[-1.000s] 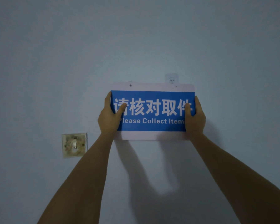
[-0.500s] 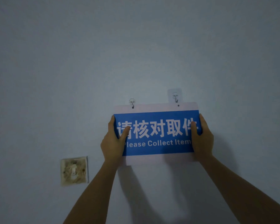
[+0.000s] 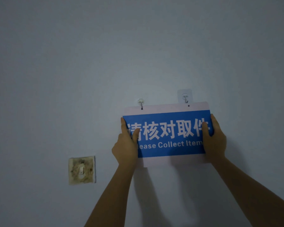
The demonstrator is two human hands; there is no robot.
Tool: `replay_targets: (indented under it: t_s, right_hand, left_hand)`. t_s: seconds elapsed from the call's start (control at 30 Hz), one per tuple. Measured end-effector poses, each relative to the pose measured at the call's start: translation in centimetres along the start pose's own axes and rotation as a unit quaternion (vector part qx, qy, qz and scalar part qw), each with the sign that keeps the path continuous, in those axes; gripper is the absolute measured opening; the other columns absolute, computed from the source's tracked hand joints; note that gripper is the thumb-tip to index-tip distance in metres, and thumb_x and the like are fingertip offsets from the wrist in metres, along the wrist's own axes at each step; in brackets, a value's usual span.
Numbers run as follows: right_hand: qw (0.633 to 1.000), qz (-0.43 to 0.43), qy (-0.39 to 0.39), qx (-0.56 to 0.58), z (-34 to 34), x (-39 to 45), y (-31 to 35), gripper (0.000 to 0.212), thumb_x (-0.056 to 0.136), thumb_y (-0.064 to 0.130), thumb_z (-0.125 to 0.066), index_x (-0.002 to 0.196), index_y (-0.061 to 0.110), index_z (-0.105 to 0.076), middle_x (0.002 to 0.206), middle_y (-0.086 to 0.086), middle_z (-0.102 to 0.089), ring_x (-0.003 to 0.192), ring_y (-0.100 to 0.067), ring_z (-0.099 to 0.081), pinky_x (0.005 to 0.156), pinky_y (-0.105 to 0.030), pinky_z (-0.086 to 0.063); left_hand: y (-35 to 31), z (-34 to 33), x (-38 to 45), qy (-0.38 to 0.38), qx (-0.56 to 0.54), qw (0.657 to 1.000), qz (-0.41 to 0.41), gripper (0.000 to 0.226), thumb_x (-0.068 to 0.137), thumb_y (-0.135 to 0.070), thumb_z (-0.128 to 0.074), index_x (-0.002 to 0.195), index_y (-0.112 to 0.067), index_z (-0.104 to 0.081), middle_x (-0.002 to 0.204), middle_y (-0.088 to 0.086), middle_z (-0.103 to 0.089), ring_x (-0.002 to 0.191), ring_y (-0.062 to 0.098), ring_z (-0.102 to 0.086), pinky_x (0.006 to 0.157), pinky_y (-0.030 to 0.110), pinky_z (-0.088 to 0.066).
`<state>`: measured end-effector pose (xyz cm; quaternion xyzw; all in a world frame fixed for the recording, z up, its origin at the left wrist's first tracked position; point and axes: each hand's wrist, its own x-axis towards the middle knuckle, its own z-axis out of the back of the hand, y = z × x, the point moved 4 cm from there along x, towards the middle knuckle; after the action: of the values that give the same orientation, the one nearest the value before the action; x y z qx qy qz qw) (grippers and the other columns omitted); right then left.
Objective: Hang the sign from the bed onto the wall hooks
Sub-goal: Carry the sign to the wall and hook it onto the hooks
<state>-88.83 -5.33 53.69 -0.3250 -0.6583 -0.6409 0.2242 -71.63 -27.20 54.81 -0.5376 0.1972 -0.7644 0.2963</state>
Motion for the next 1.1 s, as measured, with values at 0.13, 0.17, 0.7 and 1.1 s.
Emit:
replay_targets:
  t_s: [0.13, 0.17, 0.7, 1.1]
  right_hand:
    - [1.000, 0.015, -0.005, -0.008, 0.3, 0.9, 0.5, 0.049, 0.098, 0.028, -0.043, 0.146, 0.020, -0.034, 0.128, -0.016, -0.061, 0.107, -0.034, -0.061, 0.090, -0.038, -0.047]
    - [1.000, 0.016, -0.006, -0.010, 0.3, 0.9, 0.5, 0.049, 0.098, 0.028, -0.043, 0.146, 0.020, -0.034, 0.128, -0.016, -0.061, 0.107, -0.034, -0.061, 0.090, -0.038, -0.047]
    - [0.997, 0.069, -0.006, -0.020, 1.0, 3.4, 1.7, 0.047, 0.097, 0.030, -0.045, 0.144, 0.023, -0.038, 0.124, -0.012, -0.064, 0.099, -0.027, -0.063, 0.080, -0.025, -0.043]
    - [0.994, 0.105, 0.037, 0.019, 0.6, 6.7, 1.9, 0.046, 0.096, 0.035, -0.047, 0.141, 0.027, -0.041, 0.107, 0.010, -0.058, 0.093, -0.012, -0.060, 0.088, -0.032, -0.050]
  left_hand:
    - [-0.3, -0.5, -0.3, 0.001, 0.012, 1.000, 0.010, 0.069, 0.098, -0.051, -0.033, 0.154, -0.033, 0.002, 0.109, 0.013, -0.064, 0.088, 0.028, -0.065, 0.065, 0.031, -0.036]
    - [-0.3, -0.6, -0.3, 0.002, 0.012, 1.000, 0.010, 0.069, 0.098, -0.051, -0.033, 0.154, -0.033, 0.003, 0.110, 0.013, -0.063, 0.090, 0.029, -0.065, 0.066, 0.031, -0.036]
    - [-0.9, -1.4, -0.9, 0.005, -0.010, 1.000, 0.029, 0.068, 0.099, -0.049, -0.030, 0.154, -0.027, 0.004, 0.113, 0.015, -0.062, 0.092, 0.032, -0.065, 0.067, 0.031, -0.035]
    - [-1.3, -2.4, -1.5, -0.004, -0.017, 0.999, 0.039, 0.068, 0.100, -0.047, -0.028, 0.154, -0.025, 0.005, 0.121, 0.014, -0.060, 0.101, 0.031, -0.064, 0.073, 0.031, -0.035]
